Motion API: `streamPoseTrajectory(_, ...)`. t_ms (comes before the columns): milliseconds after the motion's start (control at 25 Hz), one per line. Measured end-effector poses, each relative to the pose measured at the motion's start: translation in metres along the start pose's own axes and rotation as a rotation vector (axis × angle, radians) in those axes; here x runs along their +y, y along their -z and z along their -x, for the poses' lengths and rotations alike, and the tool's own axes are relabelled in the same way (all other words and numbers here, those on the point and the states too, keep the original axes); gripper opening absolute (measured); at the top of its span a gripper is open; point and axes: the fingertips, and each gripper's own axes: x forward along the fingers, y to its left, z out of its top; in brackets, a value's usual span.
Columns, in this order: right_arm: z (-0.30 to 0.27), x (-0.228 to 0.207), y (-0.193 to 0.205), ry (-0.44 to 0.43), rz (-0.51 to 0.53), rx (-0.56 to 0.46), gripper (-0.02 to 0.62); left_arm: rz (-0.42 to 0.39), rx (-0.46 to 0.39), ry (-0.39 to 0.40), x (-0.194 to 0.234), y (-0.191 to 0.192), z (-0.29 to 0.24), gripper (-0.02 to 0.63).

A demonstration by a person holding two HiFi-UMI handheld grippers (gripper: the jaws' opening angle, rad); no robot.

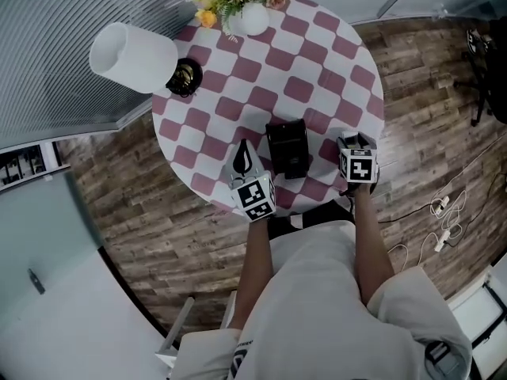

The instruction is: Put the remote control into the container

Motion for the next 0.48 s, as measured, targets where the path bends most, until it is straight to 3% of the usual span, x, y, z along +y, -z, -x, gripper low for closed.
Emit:
streamPoseTrajectory(240,0.06,0.043,0.004,0.052,0.03,-0.306,0.227,-0.024,-0.069,0.089,-0.002,-0.001,0.037,0.005)
streamPoseTrajectory(480,0.099,0.091,0.044,0.094,0.048,-0.459,0.227,-0.085,-0.114,0.183,-0.013,0.006,0.081,0.005)
